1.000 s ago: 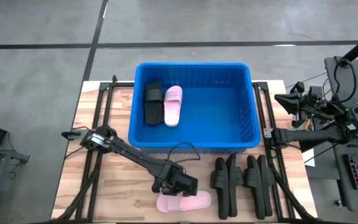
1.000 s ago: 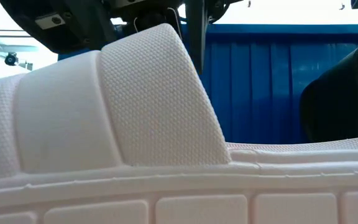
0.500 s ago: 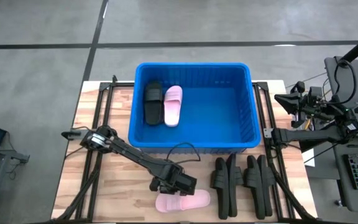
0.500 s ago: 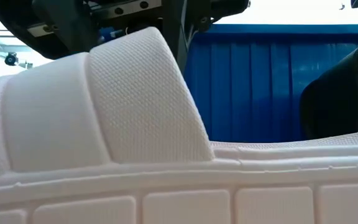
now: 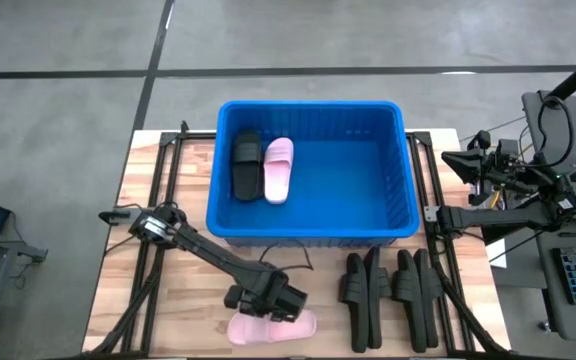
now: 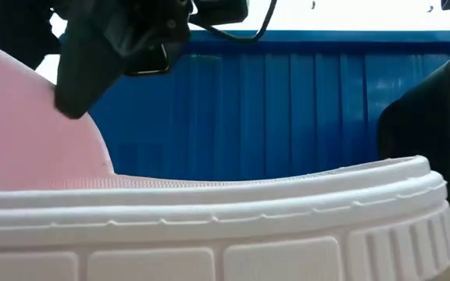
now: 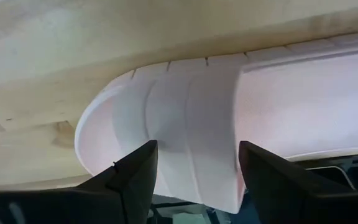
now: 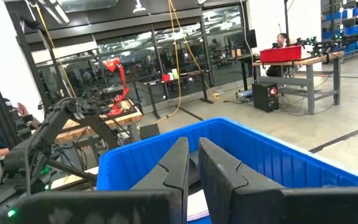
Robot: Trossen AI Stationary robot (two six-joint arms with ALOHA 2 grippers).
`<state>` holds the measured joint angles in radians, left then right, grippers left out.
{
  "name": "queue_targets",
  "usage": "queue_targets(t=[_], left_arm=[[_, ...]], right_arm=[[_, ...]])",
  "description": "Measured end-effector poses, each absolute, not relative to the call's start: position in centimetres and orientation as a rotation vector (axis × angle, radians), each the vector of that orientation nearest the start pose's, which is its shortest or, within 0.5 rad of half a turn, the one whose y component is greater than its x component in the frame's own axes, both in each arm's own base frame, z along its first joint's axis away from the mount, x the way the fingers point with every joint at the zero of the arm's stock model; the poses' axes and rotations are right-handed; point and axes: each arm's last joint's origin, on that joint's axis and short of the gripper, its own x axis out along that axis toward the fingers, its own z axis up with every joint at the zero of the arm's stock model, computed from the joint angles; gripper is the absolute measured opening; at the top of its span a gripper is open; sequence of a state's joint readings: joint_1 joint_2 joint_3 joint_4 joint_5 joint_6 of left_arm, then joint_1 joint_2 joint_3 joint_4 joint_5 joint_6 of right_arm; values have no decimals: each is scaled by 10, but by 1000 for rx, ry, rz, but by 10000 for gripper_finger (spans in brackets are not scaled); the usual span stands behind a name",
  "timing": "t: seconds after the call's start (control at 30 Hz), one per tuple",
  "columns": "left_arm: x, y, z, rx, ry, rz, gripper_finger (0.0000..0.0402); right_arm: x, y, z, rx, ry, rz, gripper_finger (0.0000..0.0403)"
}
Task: Pick and place slides into bin
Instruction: Put the pink slide into the blue container
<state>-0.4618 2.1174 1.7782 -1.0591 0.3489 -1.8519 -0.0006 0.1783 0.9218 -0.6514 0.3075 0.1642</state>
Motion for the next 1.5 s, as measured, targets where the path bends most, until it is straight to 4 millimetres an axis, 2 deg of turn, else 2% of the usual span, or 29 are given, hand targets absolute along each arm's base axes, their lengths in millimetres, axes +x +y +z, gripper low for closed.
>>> queue_targets(t=[0.57,0.67,0.8,1.03,1.27,1.4,1.5], left_arm=[[371,-198,199,-1302,1616,824,201],[370,-199,198,-1283,1625,805,172],[369,-198,195,-1303,1643,823,114],[368,-198,195,-1170,1678,649,14],[362,-194,216,-1046,1654,450,2],[365,-192,244,-1010,1520,224,1],[371,-193,269,-914,1325,-28,1]], right_arm=[[-5,-9,369,168,-110,-300,28],[-5,-9,369,165,-110,-300,28],[-5,-9,369,166,-110,-300,28],[-5,-9,369,168,-111,-300,28],[-5,-9,369,168,-111,-300,28],[-5,-9,369,168,-111,-300,28],[-5,-9,369,167,-111,-300,28]])
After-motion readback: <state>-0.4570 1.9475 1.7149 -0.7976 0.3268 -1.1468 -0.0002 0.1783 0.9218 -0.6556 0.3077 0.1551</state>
